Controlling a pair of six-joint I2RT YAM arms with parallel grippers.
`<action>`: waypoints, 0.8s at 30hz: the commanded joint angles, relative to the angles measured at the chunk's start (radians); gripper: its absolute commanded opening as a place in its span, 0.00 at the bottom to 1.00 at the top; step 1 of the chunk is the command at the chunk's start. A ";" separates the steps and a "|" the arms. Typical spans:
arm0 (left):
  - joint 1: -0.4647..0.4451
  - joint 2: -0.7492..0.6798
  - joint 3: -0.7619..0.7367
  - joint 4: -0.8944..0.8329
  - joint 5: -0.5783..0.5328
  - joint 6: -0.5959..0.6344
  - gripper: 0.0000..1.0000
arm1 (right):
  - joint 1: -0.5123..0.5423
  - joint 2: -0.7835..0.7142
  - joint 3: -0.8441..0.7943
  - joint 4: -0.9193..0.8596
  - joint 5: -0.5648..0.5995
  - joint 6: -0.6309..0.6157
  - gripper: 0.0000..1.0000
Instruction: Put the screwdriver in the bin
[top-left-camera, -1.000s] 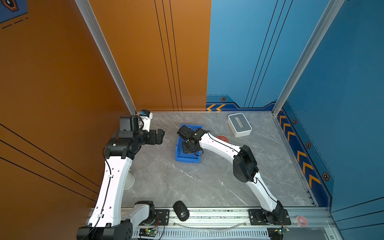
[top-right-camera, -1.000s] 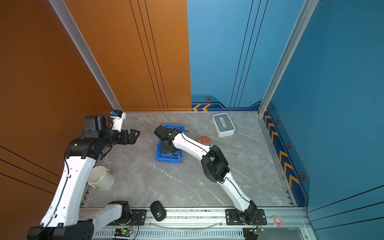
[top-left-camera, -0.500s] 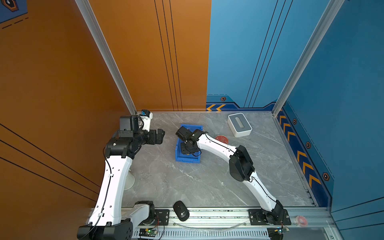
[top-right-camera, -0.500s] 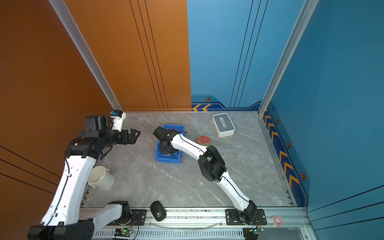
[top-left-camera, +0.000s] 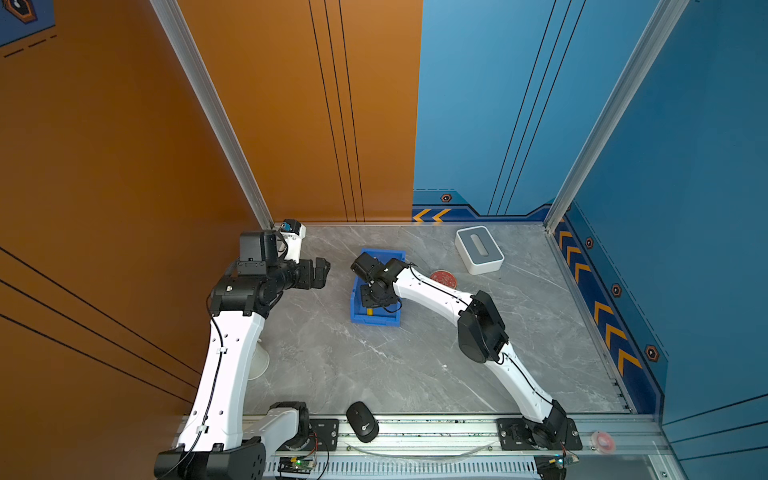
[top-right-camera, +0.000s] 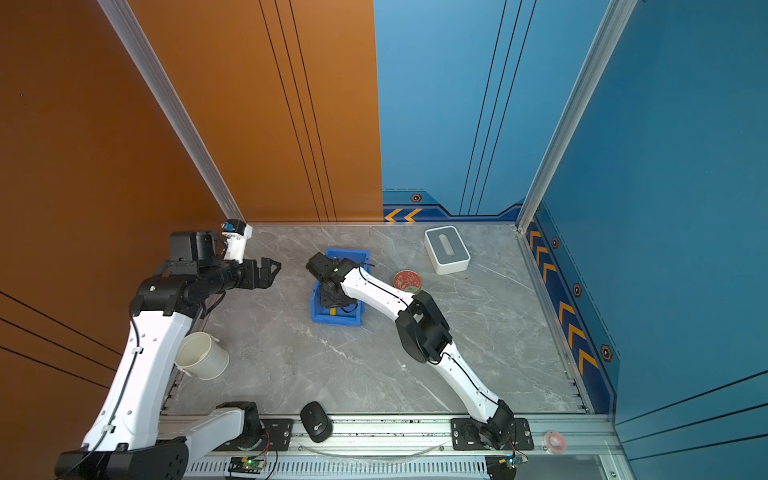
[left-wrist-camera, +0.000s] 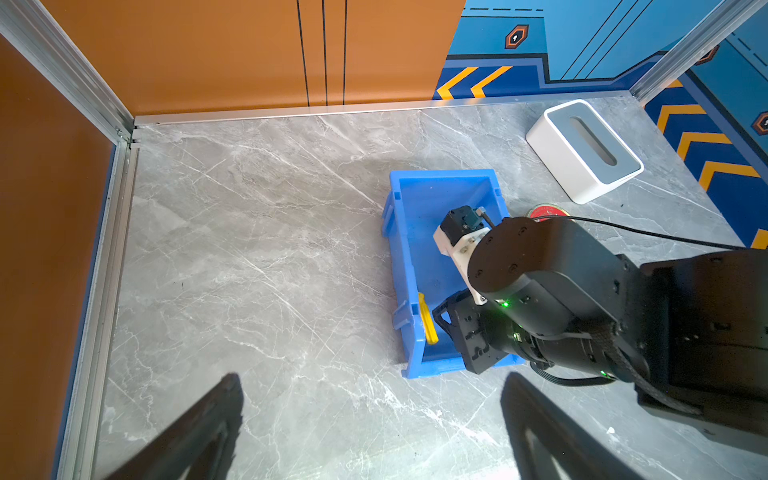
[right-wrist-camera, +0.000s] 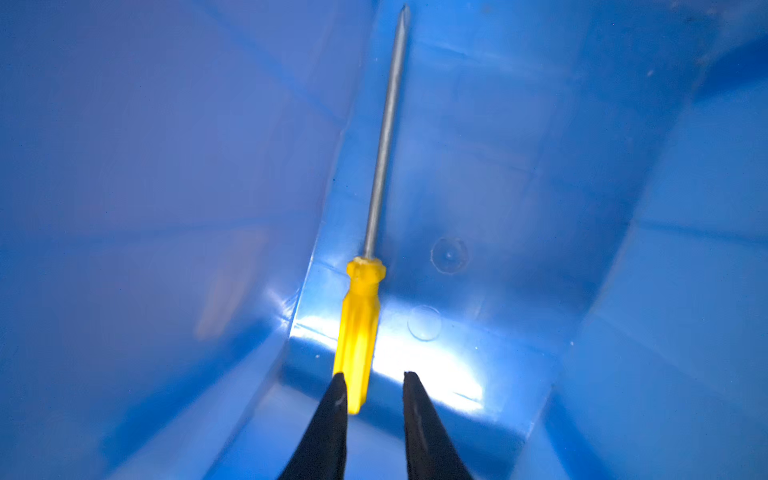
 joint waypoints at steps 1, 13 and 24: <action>0.009 -0.010 0.006 -0.014 0.006 -0.005 0.98 | -0.001 -0.010 0.025 -0.004 -0.002 0.010 0.27; 0.012 0.009 -0.001 -0.015 -0.027 0.009 0.98 | -0.003 -0.212 0.029 -0.012 0.053 -0.041 0.39; 0.015 0.013 -0.079 -0.014 -0.147 0.022 0.98 | 0.019 -0.523 -0.093 -0.021 0.216 -0.171 0.60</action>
